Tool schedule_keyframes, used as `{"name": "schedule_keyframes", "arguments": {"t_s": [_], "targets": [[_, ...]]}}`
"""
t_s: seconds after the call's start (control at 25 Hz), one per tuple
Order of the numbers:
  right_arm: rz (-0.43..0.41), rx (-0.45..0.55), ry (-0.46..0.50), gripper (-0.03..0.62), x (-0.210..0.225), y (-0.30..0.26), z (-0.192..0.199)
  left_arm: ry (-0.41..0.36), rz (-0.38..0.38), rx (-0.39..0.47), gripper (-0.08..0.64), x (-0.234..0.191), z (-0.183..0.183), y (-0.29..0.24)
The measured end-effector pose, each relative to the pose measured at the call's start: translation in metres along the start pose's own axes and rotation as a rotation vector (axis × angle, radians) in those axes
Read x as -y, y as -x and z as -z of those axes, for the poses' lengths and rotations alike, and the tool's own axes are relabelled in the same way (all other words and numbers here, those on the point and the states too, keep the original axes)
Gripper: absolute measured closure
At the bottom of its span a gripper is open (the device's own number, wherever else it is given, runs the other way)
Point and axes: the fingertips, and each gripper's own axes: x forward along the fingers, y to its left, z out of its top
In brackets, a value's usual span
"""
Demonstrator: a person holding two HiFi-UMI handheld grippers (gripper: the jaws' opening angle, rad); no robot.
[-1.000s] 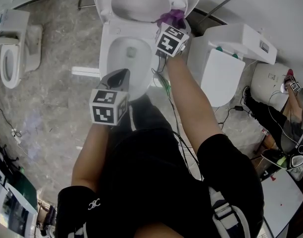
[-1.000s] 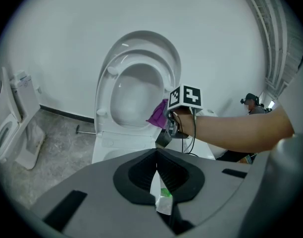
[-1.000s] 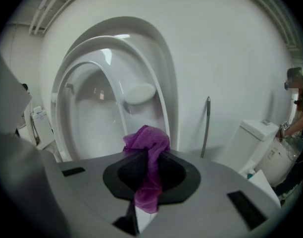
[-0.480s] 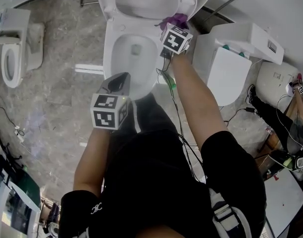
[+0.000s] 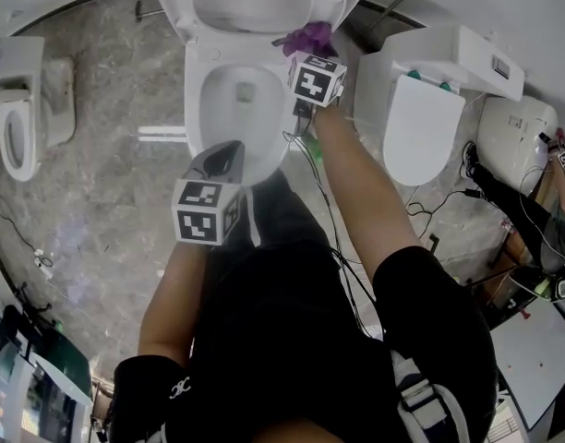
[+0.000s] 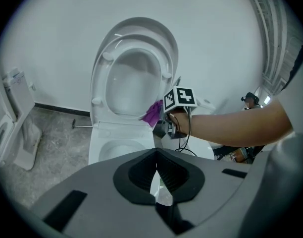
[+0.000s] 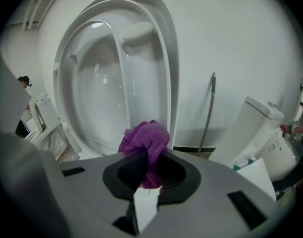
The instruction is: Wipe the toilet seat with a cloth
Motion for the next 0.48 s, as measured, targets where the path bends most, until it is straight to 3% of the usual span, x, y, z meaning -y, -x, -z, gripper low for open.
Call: {"name": "schedule_keyframes", "arguments": {"t_s": [0.48], "targets": [[0.030, -0.026, -0.061, 0.535, -0.001, -0.006, 0.014, -0.063, 0.020, -0.032, 0.552, -0.004, -0.001, -0.008]]}}
